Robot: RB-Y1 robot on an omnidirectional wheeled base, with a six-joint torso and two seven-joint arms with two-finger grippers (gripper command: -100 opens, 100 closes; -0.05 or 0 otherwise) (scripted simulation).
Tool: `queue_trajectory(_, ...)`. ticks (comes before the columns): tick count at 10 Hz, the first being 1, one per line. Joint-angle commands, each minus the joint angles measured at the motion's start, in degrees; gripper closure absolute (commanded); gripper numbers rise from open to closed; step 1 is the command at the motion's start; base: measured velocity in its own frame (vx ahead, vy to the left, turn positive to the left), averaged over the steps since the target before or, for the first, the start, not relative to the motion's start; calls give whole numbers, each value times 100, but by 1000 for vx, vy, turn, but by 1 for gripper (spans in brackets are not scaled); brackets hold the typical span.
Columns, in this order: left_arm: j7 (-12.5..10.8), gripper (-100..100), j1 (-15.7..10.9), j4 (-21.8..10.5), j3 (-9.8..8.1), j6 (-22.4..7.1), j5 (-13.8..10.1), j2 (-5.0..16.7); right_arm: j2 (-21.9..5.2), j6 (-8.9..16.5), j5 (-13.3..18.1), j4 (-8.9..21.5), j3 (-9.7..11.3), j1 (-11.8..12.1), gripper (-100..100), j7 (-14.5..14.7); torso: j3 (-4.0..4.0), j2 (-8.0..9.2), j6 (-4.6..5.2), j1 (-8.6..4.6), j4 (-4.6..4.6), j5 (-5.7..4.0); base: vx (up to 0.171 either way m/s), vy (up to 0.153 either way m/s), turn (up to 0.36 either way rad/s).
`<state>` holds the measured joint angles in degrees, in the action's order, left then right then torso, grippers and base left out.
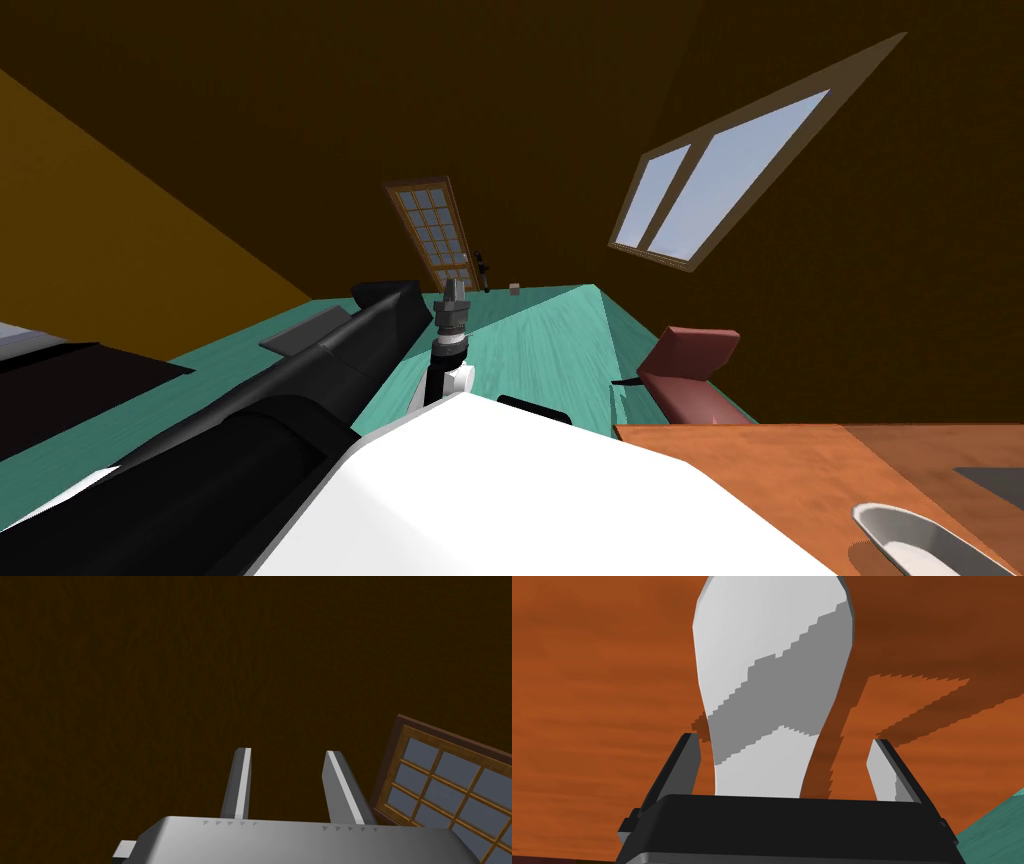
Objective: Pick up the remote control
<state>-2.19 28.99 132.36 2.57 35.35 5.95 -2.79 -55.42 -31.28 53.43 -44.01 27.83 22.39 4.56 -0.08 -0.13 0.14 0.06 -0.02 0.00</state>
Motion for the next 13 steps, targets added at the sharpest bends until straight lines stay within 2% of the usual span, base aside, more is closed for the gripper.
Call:
queue_trajectory(1, 0, 0, 0, 0, 0, 0, 0, 0, -26, 201, 286, -286, -30, 10, -100, -286, 0, 0, 0, 0, 0, 0, -15, -23, -97)
queue_trajectory(2, 0, 0, 0, 0, 0, 0, 0, 0, -26, 201, 457, -415, -30, 10, -100, -458, 2, 4, 2, -6, 1, -3, -23, -35, -64)
queue_trajectory(3, 0, 0, 0, 0, 0, 0, 0, 0, -26, 201, 636, -415, -30, 10, -100, -652, 3, 5, 0, -11, 1, -4, -10, -24, 8)
queue_trajectory(4, 0, 0, 0, 0, 0, 0, 0, 0, -41, 394, 813, -689, -64, 11, -100, -830, 2, 3, -1, -9, 1, -5, -15, -39, -76)
queue_trajectory(5, 0, 0, 0, 0, 0, 0, 0, 0, -41, 394, 991, -793, -64, 11, -100, -1026, 2, 4, 1, -17, 1, -10, -17, -37, -64)
queue_trajectory(6, 0, 0, 0, 0, 0, 0, 0, 0, -41, 394, 1172, -793, -64, 11, -100, -1193, 2, 4, -1, -19, 1, -10, -8, -17, 2)
queue_trajectory(7, 0, 0, 0, 0, 0, 0, 0, 0, -55, 587, 1347, -1101, -98, 12, -100, -1382, 0, 1, -1, -19, 0, -13, -20, -44, -94)
queue_trajectory(9, 0, 0, 0, 0, 0, 0, 0, 0, -55, 587, 1683, -1171, -98, 12, -100, -1698, 2, 3, -1, -34, 1, -17, -14, -27, -22)
queue_trajectory(10, 0, 0, 0, 0, 0, 0, 0, 0, -55, 587, 1763, -1171, -98, 12, -100, -1734, 0, 1, -1, -27, 0, -15, 0, 0, 0)
queue_trajectory(11, 0, 0, 0, 0, 0, 0, 0, 0, -70, 780, 1979, -1454, -132, 13, -100, -1970, -1, -2, -1, -22, -1, -14, -13, -27, -108)
queue_trajectory(12, 0, 0, 0, 0, 0, 0, 0, 0, -70, 780, 2183, -1549, -132, 13, -100, -2220, 0, 1, 2, -29, -1, -16, -13, -39, -60)
queue_trajectory(13, 0, 0, 0, 0, 0, 0, 0, 0, -70, 780, 2326, -1549, -132, 13, -100, -2274, 0, 1, -1, -35, 0, -18, -8, -22, 18)
